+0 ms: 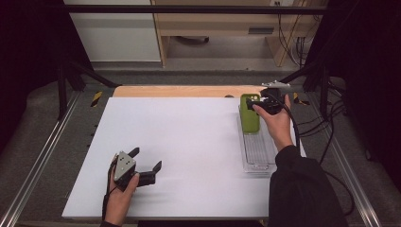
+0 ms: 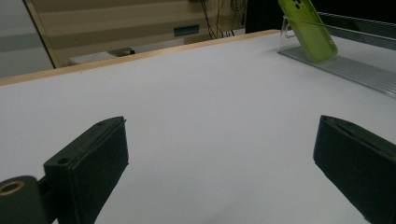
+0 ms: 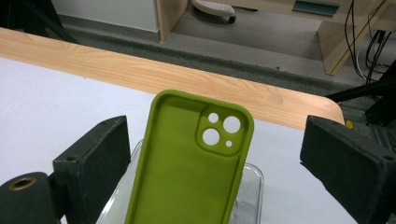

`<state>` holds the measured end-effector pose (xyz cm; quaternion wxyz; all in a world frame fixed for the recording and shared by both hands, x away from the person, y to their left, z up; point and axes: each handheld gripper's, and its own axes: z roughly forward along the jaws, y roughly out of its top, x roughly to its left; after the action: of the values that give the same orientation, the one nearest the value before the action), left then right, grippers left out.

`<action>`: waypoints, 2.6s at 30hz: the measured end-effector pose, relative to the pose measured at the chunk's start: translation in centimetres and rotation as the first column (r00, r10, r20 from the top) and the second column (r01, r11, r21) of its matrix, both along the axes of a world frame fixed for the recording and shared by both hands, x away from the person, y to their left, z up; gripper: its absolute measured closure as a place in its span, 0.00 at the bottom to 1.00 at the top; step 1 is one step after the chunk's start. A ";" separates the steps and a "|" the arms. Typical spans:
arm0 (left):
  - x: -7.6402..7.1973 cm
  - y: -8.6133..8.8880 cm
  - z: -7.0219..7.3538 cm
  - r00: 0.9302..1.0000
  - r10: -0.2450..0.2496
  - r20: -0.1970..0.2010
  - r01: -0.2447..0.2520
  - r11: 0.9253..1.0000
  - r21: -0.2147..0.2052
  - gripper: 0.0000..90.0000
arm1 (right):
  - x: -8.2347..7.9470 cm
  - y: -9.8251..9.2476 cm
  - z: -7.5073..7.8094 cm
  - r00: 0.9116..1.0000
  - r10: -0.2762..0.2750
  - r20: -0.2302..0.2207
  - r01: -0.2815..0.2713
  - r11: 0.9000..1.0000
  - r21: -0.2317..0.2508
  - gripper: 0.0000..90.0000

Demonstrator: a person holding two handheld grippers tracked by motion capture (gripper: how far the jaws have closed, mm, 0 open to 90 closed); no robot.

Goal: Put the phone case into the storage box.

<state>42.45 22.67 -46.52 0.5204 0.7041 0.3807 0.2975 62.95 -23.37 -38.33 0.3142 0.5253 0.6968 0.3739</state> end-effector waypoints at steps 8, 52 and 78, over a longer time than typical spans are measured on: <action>-0.1 0.0 0.1 1.000 -0.010 0.007 0.010 1.000 0.000 0.03 | -0.5 -0.4 0.0 1.000 -0.010 -0.010 0.011 0.999 0.036 0.09; -0.2 0.1 0.2 1.000 -0.010 0.007 0.010 1.000 0.000 0.03 | -2.2 0.7 0.7 0.998 -0.045 0.036 0.039 0.986 0.164 0.06; -0.2 0.1 0.2 1.000 -0.007 0.010 0.007 1.000 -0.002 0.03 | -4.4 3.2 2.9 0.991 0.038 0.129 -0.060 0.984 0.169 0.06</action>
<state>42.24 22.81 -46.32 0.5241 0.7035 0.3758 0.2987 58.54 -20.12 -35.41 0.3014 0.5088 0.6532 0.4728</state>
